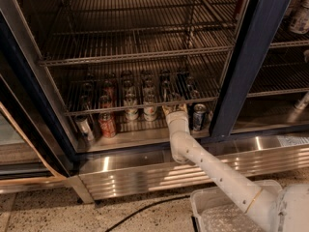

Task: Pick redbull can from bottom shelf of fridge

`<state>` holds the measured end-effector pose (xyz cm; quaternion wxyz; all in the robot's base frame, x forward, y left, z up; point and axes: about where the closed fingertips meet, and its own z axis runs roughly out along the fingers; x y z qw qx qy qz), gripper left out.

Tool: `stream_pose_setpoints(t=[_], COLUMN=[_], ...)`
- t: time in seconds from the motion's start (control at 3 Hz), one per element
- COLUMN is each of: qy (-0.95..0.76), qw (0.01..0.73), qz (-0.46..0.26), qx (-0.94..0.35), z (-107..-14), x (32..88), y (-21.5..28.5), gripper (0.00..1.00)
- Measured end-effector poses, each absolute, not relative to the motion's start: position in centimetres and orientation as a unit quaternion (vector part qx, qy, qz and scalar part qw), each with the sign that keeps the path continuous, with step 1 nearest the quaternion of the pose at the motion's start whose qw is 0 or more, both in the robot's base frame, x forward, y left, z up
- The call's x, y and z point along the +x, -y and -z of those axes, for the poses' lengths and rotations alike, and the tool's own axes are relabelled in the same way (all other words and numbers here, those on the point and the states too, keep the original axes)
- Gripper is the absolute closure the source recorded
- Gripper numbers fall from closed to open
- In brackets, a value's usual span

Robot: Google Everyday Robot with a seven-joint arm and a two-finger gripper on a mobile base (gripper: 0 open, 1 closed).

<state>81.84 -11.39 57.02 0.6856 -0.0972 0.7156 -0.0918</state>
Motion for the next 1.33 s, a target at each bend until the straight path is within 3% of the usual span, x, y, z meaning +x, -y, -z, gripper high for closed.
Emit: stream_pose_setpoints(t=[0.67,1.33], qy=[-0.715,-0.718], qw=[0.685,0.682], qz=[0.095,0.094], qx=[-0.097,-0.102], z=[-57.0,-56.5], x=[82.7,83.4], y=[11.4,10.9], gripper=[0.22,0.33])
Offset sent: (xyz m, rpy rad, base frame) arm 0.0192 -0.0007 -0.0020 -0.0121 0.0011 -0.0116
